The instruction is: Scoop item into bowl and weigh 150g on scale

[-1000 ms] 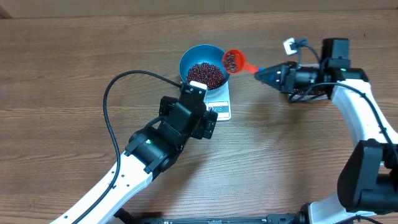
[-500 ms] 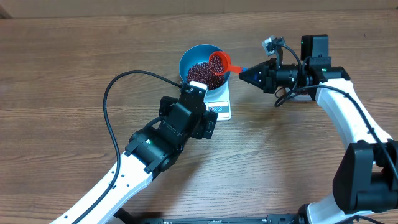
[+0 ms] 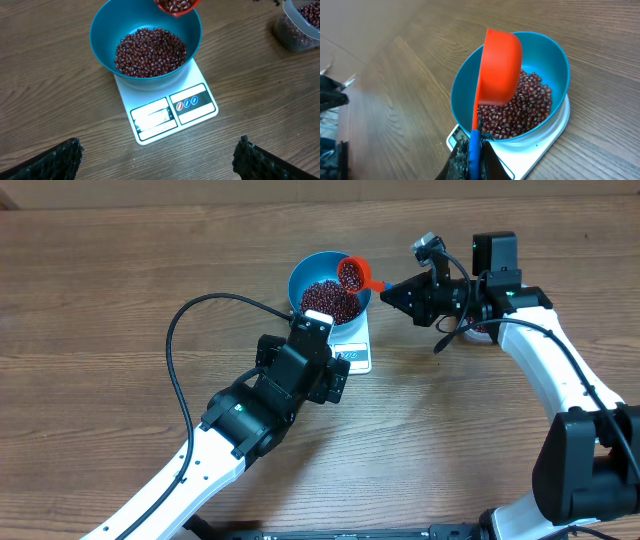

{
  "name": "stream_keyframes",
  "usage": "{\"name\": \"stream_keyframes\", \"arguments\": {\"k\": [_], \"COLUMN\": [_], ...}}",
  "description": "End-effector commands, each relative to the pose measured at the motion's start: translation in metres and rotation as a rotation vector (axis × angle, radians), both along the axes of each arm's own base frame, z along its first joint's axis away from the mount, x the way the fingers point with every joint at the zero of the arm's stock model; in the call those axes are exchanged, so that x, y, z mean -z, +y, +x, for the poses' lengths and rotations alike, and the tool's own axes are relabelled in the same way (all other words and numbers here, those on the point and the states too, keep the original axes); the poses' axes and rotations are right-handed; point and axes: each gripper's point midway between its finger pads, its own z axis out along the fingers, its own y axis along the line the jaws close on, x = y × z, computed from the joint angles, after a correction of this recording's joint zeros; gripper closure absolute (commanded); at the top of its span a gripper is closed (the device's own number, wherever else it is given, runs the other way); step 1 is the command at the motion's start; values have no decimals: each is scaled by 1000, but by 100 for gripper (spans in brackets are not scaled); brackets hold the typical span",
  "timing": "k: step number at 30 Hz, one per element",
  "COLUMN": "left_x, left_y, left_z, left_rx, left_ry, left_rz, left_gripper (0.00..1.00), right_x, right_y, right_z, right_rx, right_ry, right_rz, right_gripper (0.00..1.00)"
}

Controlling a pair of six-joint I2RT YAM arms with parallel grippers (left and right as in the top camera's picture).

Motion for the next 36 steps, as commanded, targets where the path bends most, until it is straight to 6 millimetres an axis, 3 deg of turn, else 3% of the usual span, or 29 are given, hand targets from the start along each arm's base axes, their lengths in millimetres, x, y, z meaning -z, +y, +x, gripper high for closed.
{"name": "stream_keyframes", "arguments": {"k": [1,20,27,36], "left_x": [5,5,5,5], "left_y": [2,2,2,2], "left_z": [1,1,1,1], "left_rx": [-18,-18,-18,-18], "left_ry": [8,8,8,8], "left_rz": [7,7,7,7], "left_gripper": [0,0,0,0], "right_x": [6,4,4,3], "right_y": [0,1,5,5], "right_z": [4,6,5,6], "right_rx": [16,12,-61,-63], "right_ry": [-3,-24,-135,-149], "right_rz": [-30,-33,-79,-80], "right_gripper": [96,96,96,96]}}
